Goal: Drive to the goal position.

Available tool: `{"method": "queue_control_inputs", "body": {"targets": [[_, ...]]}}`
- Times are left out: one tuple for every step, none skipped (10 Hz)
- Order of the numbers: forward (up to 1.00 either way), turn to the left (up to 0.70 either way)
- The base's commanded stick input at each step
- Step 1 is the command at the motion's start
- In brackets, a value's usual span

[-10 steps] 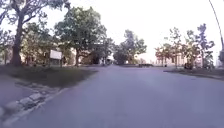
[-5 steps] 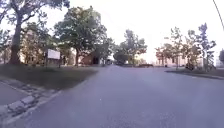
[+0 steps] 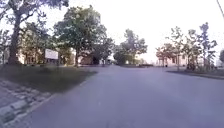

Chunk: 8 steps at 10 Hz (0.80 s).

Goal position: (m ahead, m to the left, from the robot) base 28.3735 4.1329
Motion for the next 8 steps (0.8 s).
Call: {"method": "queue_control_inputs", "body": {"targets": [[0.50, 0.00], [0.50, 0.00], [0.50, 0.00], [0.50, 0.00], [0.50, 0.00], [0.50, 0.00], [0.50, 0.00], [0.50, 0.00]]}}
